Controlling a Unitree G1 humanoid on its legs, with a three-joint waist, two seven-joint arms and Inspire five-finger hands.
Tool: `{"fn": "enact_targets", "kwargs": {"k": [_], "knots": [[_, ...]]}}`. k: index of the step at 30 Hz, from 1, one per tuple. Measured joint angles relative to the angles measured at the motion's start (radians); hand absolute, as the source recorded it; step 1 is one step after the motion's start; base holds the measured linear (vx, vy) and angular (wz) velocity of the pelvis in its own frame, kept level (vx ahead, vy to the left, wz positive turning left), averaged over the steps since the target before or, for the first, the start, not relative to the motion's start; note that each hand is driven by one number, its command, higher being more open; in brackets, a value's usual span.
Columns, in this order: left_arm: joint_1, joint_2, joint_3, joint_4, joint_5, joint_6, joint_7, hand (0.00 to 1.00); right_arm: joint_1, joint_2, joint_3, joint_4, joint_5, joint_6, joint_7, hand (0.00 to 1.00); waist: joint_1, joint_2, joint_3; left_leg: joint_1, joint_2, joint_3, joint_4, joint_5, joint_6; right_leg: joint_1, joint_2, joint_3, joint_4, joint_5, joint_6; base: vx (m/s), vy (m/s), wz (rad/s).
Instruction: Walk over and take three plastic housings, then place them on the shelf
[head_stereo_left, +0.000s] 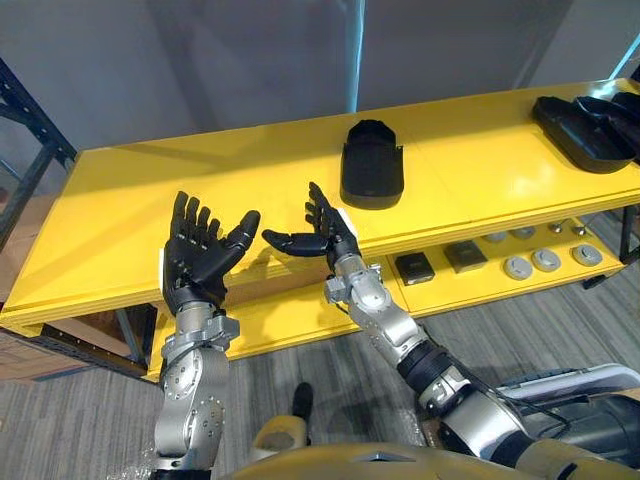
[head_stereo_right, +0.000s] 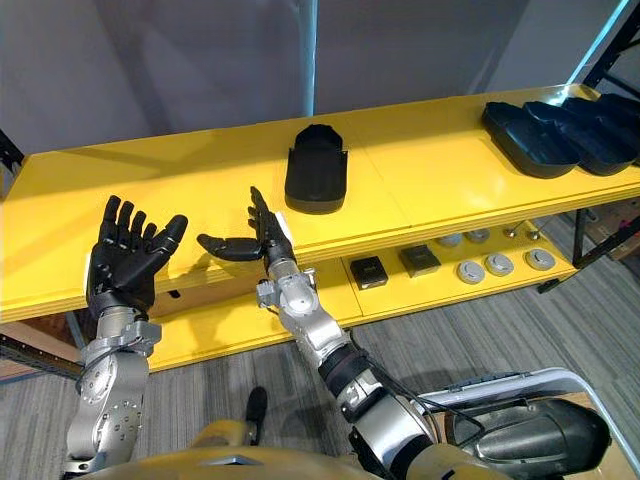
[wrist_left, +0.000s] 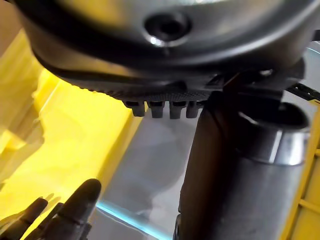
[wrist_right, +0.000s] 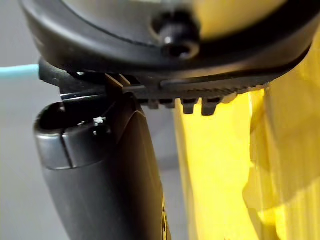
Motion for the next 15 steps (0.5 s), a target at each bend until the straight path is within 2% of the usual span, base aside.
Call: {"fn": "enact_targets", "kwargs": {"k": [7,15], "knots": [[0.000,0.001,-0.071,0.006,-0.028,0.000,-0.026,1.00,-0.069,0.015,-0.047,0.062,0.000,0.019,-0.110,1.00,0.015,0.023,0.013,-0.001,0.010,0.003,0.000,0.001,-0.001,-0.003,0.000,-0.001,0.001,-0.007,-0.002,0.01,-0.038,0.00],[-0.001,0.002,-0.085,0.019,-0.029,0.000,-0.027,1.00,-0.085,0.026,-0.086,0.062,-0.001,0.034,-0.175,1.00,0.014,0.024,0.014,-0.013,0.015,0.006,0.001,0.002,-0.002,-0.027,-0.002,0.003,0.027,-0.022,-0.003,0.01,-0.017,-0.01]]}}
